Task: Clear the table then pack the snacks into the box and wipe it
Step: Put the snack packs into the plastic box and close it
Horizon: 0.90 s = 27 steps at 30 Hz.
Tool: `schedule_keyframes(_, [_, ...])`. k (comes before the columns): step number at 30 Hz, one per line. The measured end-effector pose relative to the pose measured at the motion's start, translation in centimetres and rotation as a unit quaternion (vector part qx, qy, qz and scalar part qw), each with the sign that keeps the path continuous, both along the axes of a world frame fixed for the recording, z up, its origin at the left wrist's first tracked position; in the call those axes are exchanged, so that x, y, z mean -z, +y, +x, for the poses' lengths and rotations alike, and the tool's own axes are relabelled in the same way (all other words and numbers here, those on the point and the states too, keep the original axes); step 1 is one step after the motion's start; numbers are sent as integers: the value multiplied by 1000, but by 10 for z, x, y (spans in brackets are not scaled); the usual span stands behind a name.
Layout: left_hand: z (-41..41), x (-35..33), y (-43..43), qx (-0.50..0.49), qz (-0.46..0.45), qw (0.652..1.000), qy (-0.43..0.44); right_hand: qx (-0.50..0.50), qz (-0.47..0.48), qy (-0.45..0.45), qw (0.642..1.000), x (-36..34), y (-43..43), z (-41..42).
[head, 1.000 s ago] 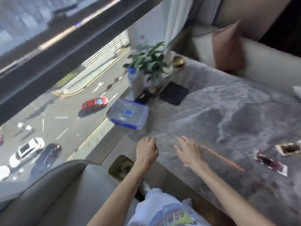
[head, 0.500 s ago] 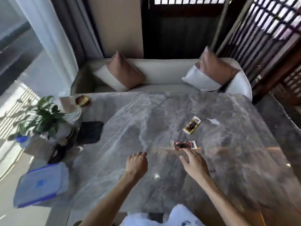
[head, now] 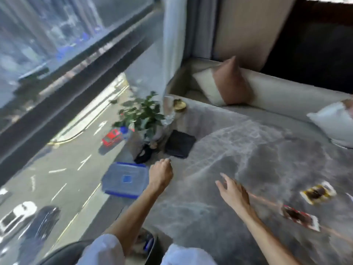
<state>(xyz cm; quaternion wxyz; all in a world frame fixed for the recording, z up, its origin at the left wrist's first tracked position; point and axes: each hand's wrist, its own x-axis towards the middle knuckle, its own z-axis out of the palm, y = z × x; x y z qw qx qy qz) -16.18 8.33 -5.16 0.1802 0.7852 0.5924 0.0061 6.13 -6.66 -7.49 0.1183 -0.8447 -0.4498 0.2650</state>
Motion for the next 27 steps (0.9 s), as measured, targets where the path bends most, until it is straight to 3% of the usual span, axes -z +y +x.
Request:
schedule_keyframes(2, [-61,0,21,-138,-9,988,-62,-46,-27,32,998,10,48,-40])
schedule_keyframes(6, [-157,13,41,-405,2,904,-136,-154,-65,129,977,25,132,-127])
schedule_keyframes(11, [-205,53,36,-582,-82,797,-141,-261,-77,142,952,34,212,-213])
schedule_keyframes(13, [-207,65,31,-633,-102,741,-199,-283,-120,141,941,40,232,-234])
schedule_keyframes(17, [-197,90,14,-670,-163,630,-358,-252,-181,194,931,52,253,-251])
schedule_keyframes(23, [-163,94,-13,-622,-206,547,-521,-185,-171,259,932,54,237,-238])
schedule_keyframes(27, [-141,99,-31,-573,-266,596,-495,-86,-171,284,939,45,200,-187])
